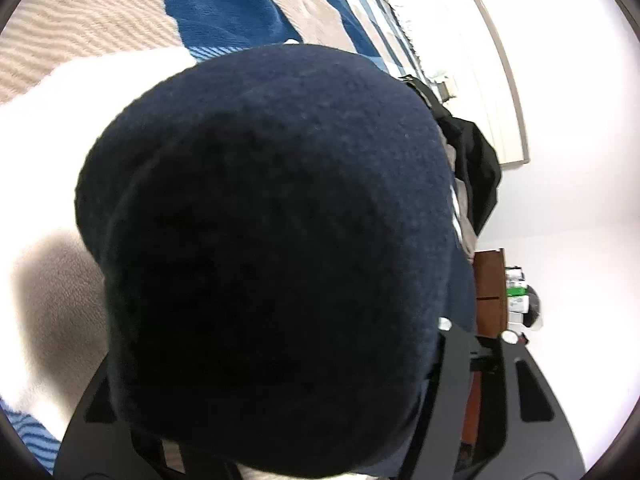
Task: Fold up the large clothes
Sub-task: 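Grasp the navy jacket bundle with the right tool while the left tool grips it too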
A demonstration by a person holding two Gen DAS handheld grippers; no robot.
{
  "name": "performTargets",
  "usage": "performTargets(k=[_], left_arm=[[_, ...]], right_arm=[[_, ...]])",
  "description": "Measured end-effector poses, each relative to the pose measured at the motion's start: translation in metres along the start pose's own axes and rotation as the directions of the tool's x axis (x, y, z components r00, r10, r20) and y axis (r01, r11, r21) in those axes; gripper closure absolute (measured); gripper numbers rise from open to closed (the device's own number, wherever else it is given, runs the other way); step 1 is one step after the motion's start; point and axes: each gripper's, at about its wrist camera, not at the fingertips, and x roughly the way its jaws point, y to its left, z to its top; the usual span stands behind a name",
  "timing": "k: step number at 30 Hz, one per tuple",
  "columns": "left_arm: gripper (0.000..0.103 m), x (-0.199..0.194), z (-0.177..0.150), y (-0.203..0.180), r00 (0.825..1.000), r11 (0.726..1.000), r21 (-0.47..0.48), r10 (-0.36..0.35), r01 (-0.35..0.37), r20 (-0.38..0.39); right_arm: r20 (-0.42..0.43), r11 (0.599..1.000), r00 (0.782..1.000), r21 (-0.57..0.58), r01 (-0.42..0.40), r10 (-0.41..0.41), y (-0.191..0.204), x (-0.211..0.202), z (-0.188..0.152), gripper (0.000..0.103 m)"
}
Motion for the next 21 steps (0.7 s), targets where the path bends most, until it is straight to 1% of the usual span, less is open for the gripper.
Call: performTargets(k=[1,2,3,4,6,8,12,15,17,18,19,20,21], left_arm=[[0.051,-0.003,0.002,-0.001,1.0,1.0,-0.009,-0.019,0.019,0.0],[0.056,-0.006,0.001,-0.003,0.999,0.999,-0.007,-0.04,0.04,-0.001],[0.062,-0.009,0.0,-0.009,0.999,0.999,0.015,-0.052,0.052,-0.001],[0.064,-0.012,0.002,-0.013,0.998,0.998,0.028,-0.058,0.058,0.001],[0.069,-0.024,0.0,-0.023,0.996,0.996,0.036,-0.087,0.087,0.009],[0.071,-0.034,-0.004,-0.029,0.994,0.993,0.036,-0.109,0.109,0.012],[0.072,-0.059,-0.021,-0.029,0.991,0.989,0.063,-0.133,0.132,0.007],[0.073,-0.079,-0.033,-0.019,0.99,0.988,0.069,-0.139,0.139,0.002],[0.073,-0.091,-0.04,-0.012,0.99,0.987,0.072,-0.144,0.144,-0.002],[0.073,-0.105,-0.049,-0.007,0.989,0.986,0.08,-0.146,0.146,-0.006],[0.073,-0.11,-0.047,-0.005,0.989,0.986,0.083,-0.145,0.146,-0.01],[0.073,-0.123,-0.056,0.002,0.99,0.986,0.091,-0.14,0.141,-0.022],[0.073,-0.121,-0.049,0.004,0.99,0.986,0.097,-0.136,0.138,-0.029]], right_arm=[[0.003,0.998,0.999,0.023,-0.053,0.053,-0.003,-0.004,0.003,0.057],[0.006,0.996,0.997,0.023,-0.081,0.081,-0.002,-0.008,0.004,0.06],[0.02,0.994,0.994,-0.006,-0.106,0.107,0.002,-0.015,0.004,0.064],[0.032,0.992,0.992,-0.031,-0.119,0.12,0.007,-0.02,0.004,0.067],[0.045,0.988,0.988,-0.05,-0.148,0.15,0.012,-0.03,0.004,0.07],[0.052,0.984,0.984,-0.056,-0.167,0.17,0.014,-0.039,0.002,0.071],[0.052,0.983,0.982,-0.052,-0.177,0.18,0.014,-0.057,-0.004,0.072],[0.021,0.981,0.983,-0.076,-0.18,0.182,0.015,-0.078,-0.016,0.073],[-0.004,0.98,0.985,-0.101,-0.171,0.172,0.016,-0.094,-0.028,0.073],[-0.022,0.98,0.986,-0.111,-0.167,0.166,0.014,-0.106,-0.037,0.073],[-0.043,0.978,0.986,-0.126,-0.164,0.16,0.008,-0.123,-0.051,0.073],[-0.055,0.978,0.987,-0.139,-0.157,0.151,0.001,-0.135,-0.061,0.073],[-0.071,0.979,0.989,-0.154,-0.137,0.128,-0.008,-0.147,-0.074,0.072]])
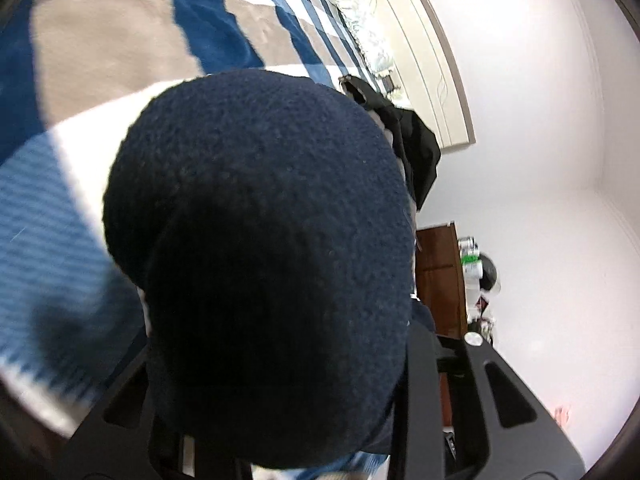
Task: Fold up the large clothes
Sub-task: 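Grasp the navy jacket bundle with the right tool while the left tool grips it too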
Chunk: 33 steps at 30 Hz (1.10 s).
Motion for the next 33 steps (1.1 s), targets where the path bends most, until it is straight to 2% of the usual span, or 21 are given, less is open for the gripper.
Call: performTargets(k=[4,6,7,10,12,14,18,21,23,25,26,27,29,33], left_arm=[[0.07,-0.012,-0.019,0.018,0.998,0.994,0.098,0.051,-0.047,-0.047],[0.065,-0.005,-0.018,0.017,0.994,0.977,0.195,0.1,-0.09,-0.043],[0.064,-0.001,-0.015,0.016,0.992,0.971,0.215,0.117,-0.106,-0.038],[0.056,0.002,-0.013,0.022,0.992,0.972,0.212,0.117,-0.105,-0.041],[0.043,0.004,-0.014,0.022,0.991,0.967,0.225,0.128,-0.115,-0.044],[0.035,0.01,-0.013,0.023,0.989,0.963,0.236,0.144,-0.131,-0.042],[0.024,0.016,-0.009,0.023,0.988,0.965,0.216,0.155,-0.146,-0.025],[0.021,0.025,-0.004,0.027,0.981,0.965,0.188,0.191,-0.182,-0.028],[0.022,0.027,-0.002,0.03,0.983,0.971,0.163,0.18,-0.174,-0.027],[0.04,0.027,-0.001,0.031,0.983,0.971,0.164,0.181,-0.173,-0.035],[0.054,0.027,0.0,0.03,0.984,0.972,0.175,0.169,-0.158,-0.049],[0.062,0.025,0.001,0.03,0.986,0.974,0.175,0.156,-0.144,-0.058],[0.069,0.018,0.004,0.025,0.99,0.98,0.169,0.117,-0.101,-0.082],[0.076,-0.008,0.016,-0.008,0.998,0.987,0.16,0.031,-0.022,-0.052]], right_arm=[[-0.063,0.997,0.995,0.024,0.074,-0.073,-0.022,0.002,-0.014,0.067],[-0.032,0.994,0.994,-0.04,0.106,-0.108,-0.017,0.005,-0.013,0.062],[-0.018,0.989,0.991,-0.076,0.129,-0.131,-0.013,0.006,-0.015,0.055],[-0.01,0.981,0.984,-0.082,0.178,-0.179,-0.01,0.015,-0.017,0.042],[-0.014,0.98,0.981,-0.062,0.192,-0.193,-0.01,0.018,-0.019,0.037],[-0.007,0.976,0.978,-0.063,0.207,-0.207,-0.006,0.025,-0.018,0.03],[0.0,0.962,0.966,-0.091,0.257,-0.258,0.0,0.033,-0.022,0.016],[-0.012,0.967,0.967,-0.042,0.252,-0.253,-0.006,0.042,-0.017,0.013],[-0.029,0.974,0.974,0.01,0.225,-0.225,-0.013,0.046,-0.012,0.013],[-0.031,0.983,0.984,0.054,0.178,-0.176,-0.019,0.047,-0.009,0.023],[-0.025,0.984,0.987,0.07,0.162,-0.16,-0.022,0.045,-0.007,0.05],[-0.02,0.99,0.994,0.097,0.107,-0.106,-0.025,0.042,-0.004,0.061],[-0.013,0.992,0.998,0.107,0.062,-0.061,-0.019,0.036,0.0,0.067],[0.044,0.999,0.999,0.045,-0.016,0.014,0.023,0.015,0.011,0.074]])
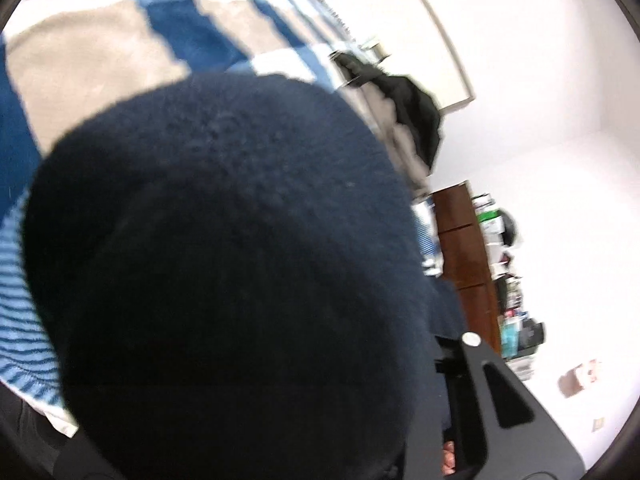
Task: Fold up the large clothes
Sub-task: 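Grasp the navy jacket bundle with the right tool while the left tool grips it too, then lift the navy bundle with both tools and carry it toward the bed edge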
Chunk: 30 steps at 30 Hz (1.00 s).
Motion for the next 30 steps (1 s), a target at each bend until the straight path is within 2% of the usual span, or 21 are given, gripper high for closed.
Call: performTargets(k=[4,8,12,15,18,23,27,30], left_arm=[[0.078,-0.03,0.024,-0.033,0.996,0.996,0.002,-0.085,0.085,0.032],[0.078,-0.073,0.054,-0.069,0.988,0.989,0.057,-0.139,0.136,0.06],[0.078,-0.117,0.079,-0.089,0.982,0.984,0.087,-0.165,0.158,0.089],[0.078,-0.159,0.096,-0.103,0.977,0.981,0.101,-0.177,0.165,0.116],[0.078,-0.21,0.118,-0.106,0.974,0.982,0.116,-0.166,0.148,0.157],[0.078,-0.305,0.169,-0.1,0.956,0.984,0.143,-0.139,0.104,0.259],[0.078,-0.374,0.225,-0.088,0.93,0.989,0.142,-0.084,0.035,0.356],[0.078,-0.405,0.265,-0.078,0.91,0.992,0.128,-0.037,-0.018,0.413]], right_arm=[[0.011,0.997,0.997,0.018,-0.071,0.071,0.04,-0.005,0.014,0.076],[-0.007,0.991,0.992,-0.042,-0.126,0.126,0.09,-0.01,0.025,0.076],[-0.05,0.978,0.984,-0.104,-0.178,0.173,0.151,-0.01,0.031,0.076],[-0.103,0.961,0.973,-0.168,-0.22,0.205,0.212,0.0,0.029,0.076],[-0.162,0.938,0.959,-0.223,-0.266,0.233,0.266,0.012,0.02,0.076],[-0.269,0.865,0.917,-0.333,-0.375,0.294,0.378,0.053,-0.017,0.076],[-0.35,0.811,0.883,-0.385,-0.44,0.313,0.47,0.118,-0.049,0.076],[-0.403,0.785,0.859,-0.397,-0.475,0.316,0.531,0.171,-0.075,0.076]])
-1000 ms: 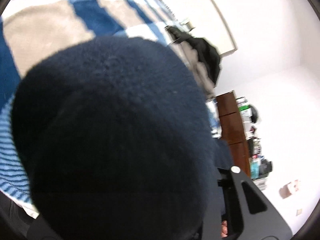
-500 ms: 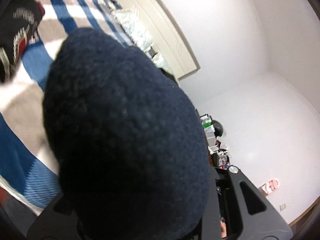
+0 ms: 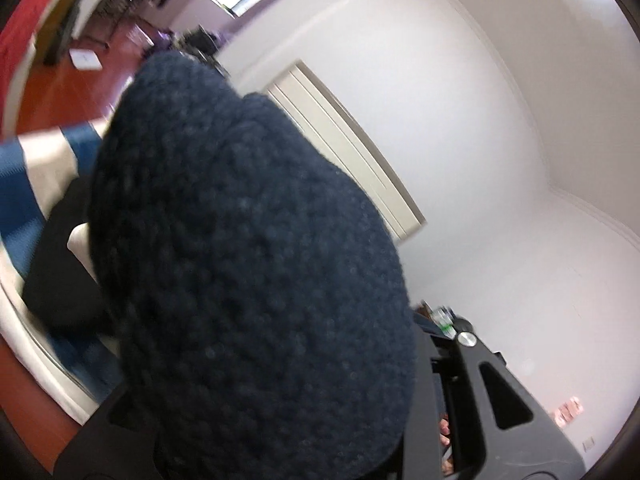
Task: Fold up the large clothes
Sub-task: 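Lift the navy bundle with both tools and carry it toward the bed edge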
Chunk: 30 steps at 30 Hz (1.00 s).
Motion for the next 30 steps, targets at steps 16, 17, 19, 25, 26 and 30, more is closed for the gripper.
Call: performTargets(k=[16,17,19,25,26,30], left_arm=[[0.078,0.014,0.069,0.228,0.956,0.966,0.022,0.252,-0.258,0.149],[0.078,0.032,0.049,0.255,0.952,0.957,-0.002,0.29,-0.291,0.103],[0.078,0.05,0.013,0.298,0.934,0.933,-0.054,0.357,-0.355,0.023],[0.065,0.04,-0.045,0.369,0.92,0.901,-0.187,0.389,-0.392,-0.056],[0.063,0.039,-0.047,0.373,0.917,0.897,-0.189,0.394,-0.399,-0.064],[0.043,0.025,-0.046,0.376,0.915,0.895,-0.193,0.399,-0.402,-0.058]], right_arm=[[-0.208,0.979,0.978,-0.203,-0.028,-0.015,-0.026,0.293,-0.065,0.076],[-0.264,0.984,0.963,-0.175,0.012,-0.059,-0.055,0.309,-0.089,0.076],[-0.348,0.986,0.928,-0.141,0.09,-0.134,-0.095,0.328,-0.128,0.074],[-0.423,0.993,0.898,-0.045,0.112,-0.121,-0.134,0.336,-0.179,0.067],[-0.43,0.992,0.895,-0.046,0.115,-0.124,-0.133,0.336,-0.18,0.066],[-0.454,0.99,0.881,-0.025,0.139,-0.135,-0.135,0.327,-0.179,0.044]])
